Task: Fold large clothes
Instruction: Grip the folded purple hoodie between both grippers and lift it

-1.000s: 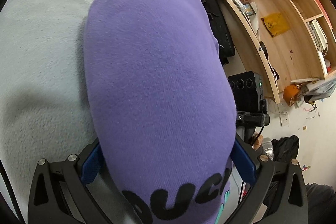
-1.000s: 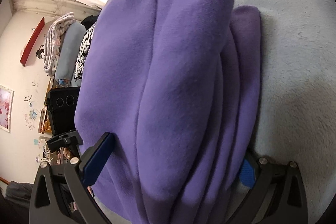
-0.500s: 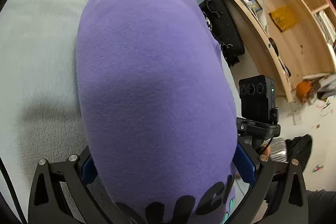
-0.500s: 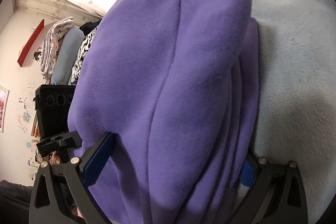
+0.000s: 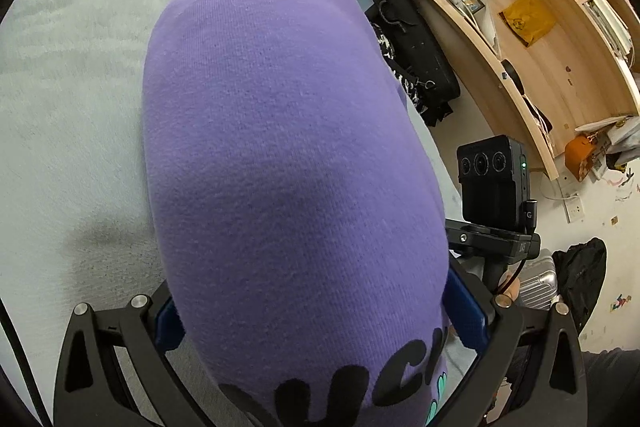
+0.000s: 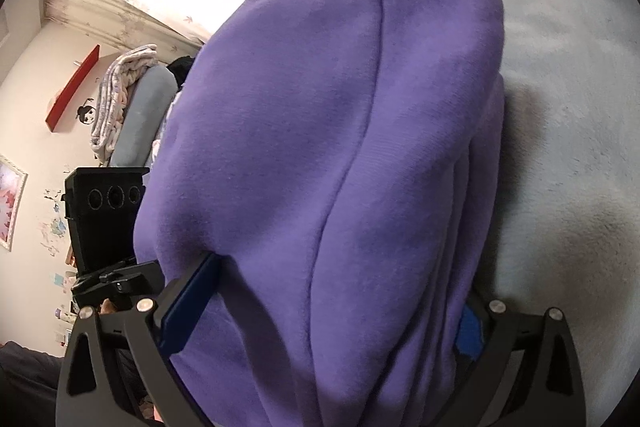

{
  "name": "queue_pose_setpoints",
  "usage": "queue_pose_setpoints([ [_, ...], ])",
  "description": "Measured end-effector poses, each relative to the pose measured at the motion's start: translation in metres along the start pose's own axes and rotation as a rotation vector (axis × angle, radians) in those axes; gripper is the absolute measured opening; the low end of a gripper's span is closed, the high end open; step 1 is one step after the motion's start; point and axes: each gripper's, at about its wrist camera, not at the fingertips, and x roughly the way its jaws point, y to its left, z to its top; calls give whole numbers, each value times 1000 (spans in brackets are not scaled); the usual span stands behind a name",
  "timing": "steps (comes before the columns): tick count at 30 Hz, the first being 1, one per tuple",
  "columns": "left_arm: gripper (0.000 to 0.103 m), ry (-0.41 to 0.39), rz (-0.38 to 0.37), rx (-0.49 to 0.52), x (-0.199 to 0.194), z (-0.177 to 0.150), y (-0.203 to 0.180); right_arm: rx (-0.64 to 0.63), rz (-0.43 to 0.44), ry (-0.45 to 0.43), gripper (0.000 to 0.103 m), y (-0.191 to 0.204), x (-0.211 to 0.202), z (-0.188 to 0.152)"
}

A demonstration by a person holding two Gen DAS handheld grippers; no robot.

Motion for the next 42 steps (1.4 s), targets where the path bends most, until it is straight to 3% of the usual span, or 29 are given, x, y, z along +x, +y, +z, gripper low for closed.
queue_pose_setpoints([
  [11, 103, -45, 2, 2, -85, -4, -13, -50, 22, -1, 101, 75, -6, -5],
  [18, 103, -123, 12, -10, -190, -24, -5, -128, 41, 27, 101, 169, 12, -9],
  [26, 103, -213, 72, -20, -323, -33, 25, -221, 103, 47, 101, 287, 65, 2],
  [33, 103, -260, 152, -23, -420, -12, 68, -245, 174, 47, 101, 360, 127, 23],
  [42, 103, -270, 192, -24, -467, 45, 130, -240, 208, 50, 101, 399, 202, 79],
])
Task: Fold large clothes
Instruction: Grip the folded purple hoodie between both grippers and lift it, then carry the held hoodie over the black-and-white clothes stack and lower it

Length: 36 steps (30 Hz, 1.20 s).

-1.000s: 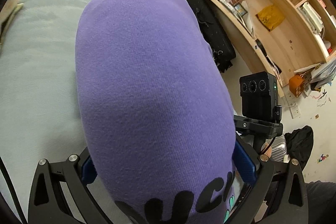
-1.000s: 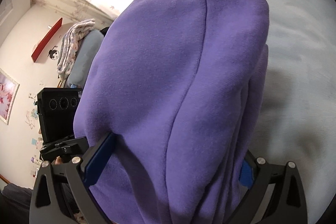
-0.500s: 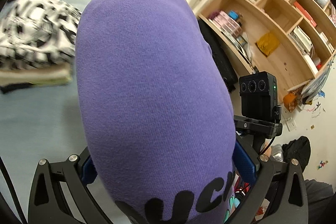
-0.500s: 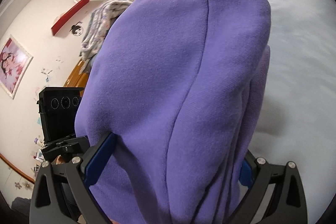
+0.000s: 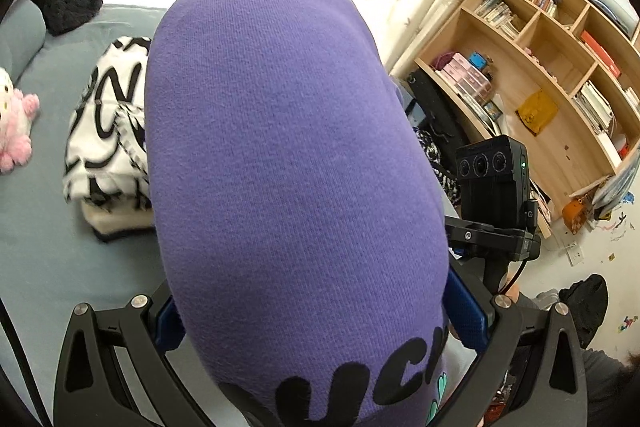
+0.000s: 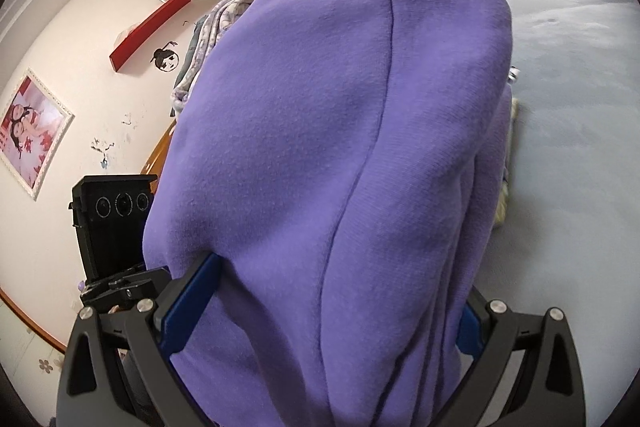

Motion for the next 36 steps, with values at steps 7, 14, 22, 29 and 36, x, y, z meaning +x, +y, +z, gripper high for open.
queue_pose_setpoints([
  [7, 103, -18, -2, 16, 8, 59, 45, -11, 6, -33, 102, -11, 41, 53],
  [14, 103, -15, 17, 52, 36, 128, 85, -6, 12, -83, 102, -34, 83, 114],
  [22, 103, 40, 70, 90, 79, 177, 130, 61, 51, -115, 102, -78, 136, 151],
  [29, 103, 105, 77, 29, 133, 189, 195, 126, 17, -84, 102, -122, 186, 161],
  [36, 103, 68, 8, 17, 147, 186, 228, 98, 20, -63, 102, -137, 197, 157],
])
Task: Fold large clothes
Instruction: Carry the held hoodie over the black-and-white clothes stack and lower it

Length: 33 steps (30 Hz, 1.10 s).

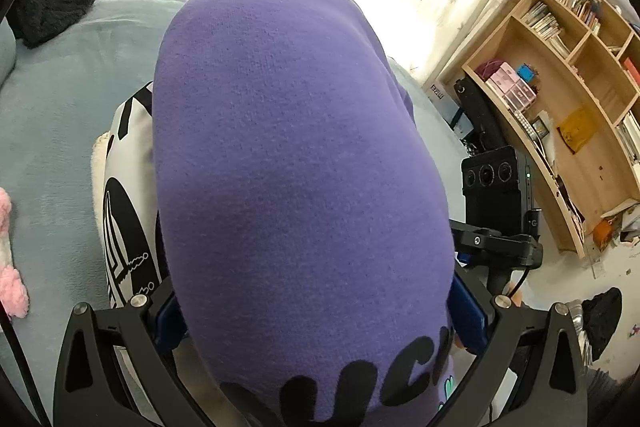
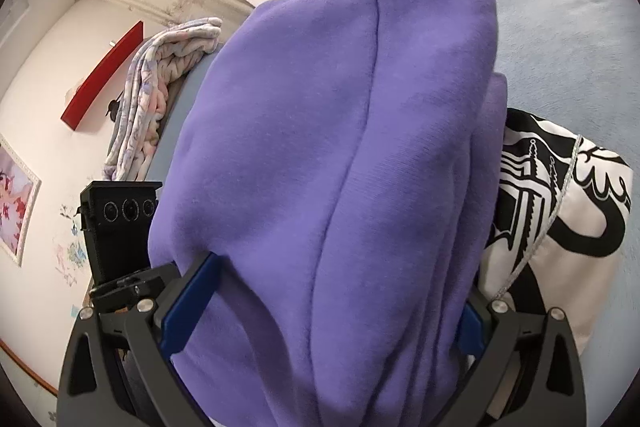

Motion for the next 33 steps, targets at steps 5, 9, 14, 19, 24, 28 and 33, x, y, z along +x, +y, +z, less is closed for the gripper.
queue_pose_setpoints([
  [5, 103, 9, 47, 1, -6, -3, -6, -54, -48, 57, 102, 12, -1, 0],
  [9, 103, 26, 143, 22, -17, -8, -22, -85, -115, 77, 102, 25, -21, -5],
  [14, 102, -92, 356, 115, -54, -11, -58, -199, -241, -26, 102, 51, -66, -12],
  [19, 99, -279, 488, 126, -79, -6, -99, -330, -346, -236, 99, 89, -83, -3],
  [24, 49, -268, 639, 161, -37, 7, -118, -329, -441, -229, 61, 98, -41, 23],
  [28, 39, -206, 697, 87, -3, 18, -97, -276, -536, -117, 37, 65, 0, 33],
  [33, 40, -183, 759, 140, 21, 15, -90, -256, -592, -90, 30, 41, 5, 34],
])
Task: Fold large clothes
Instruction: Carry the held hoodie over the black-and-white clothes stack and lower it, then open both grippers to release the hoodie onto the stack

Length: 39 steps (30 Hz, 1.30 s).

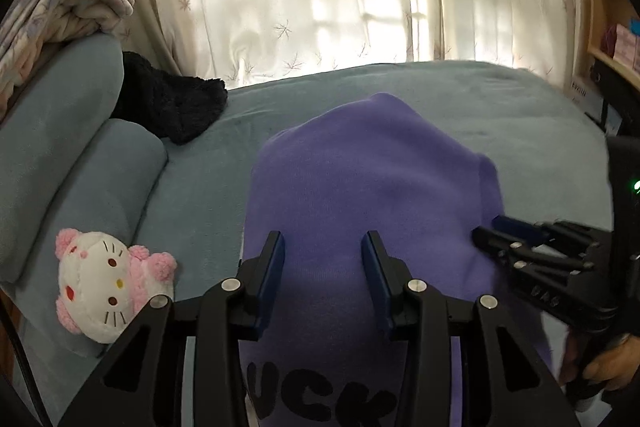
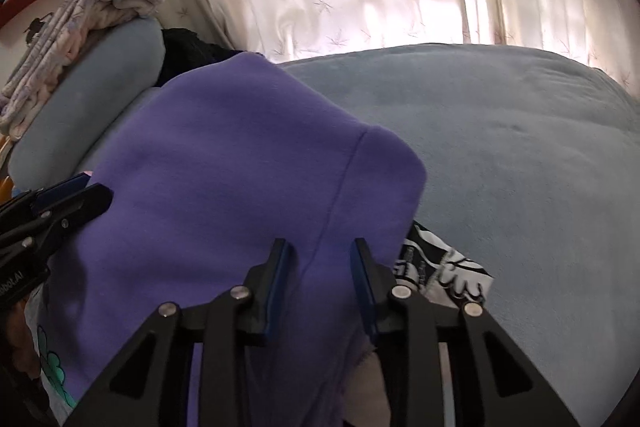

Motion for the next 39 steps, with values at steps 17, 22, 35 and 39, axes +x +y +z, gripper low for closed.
queue_pose_setpoints([
  [17, 58, -45, -174, -110, -87, -60, 28, -134, 210, -39, 40, 18, -99, -73],
  [22, 58, 24, -108, -26, -95, -109, 16, -147, 131, 56, 40, 7, -79, -110],
  [35, 59, 37, -74, -9, -173, -144, -11, 32, 170, 123, 42, -12, -174, -152],
  [39, 65, 8, -103, -21, -234, -157, -28, 65, 190, 118, 42, -14, -239, -164],
])
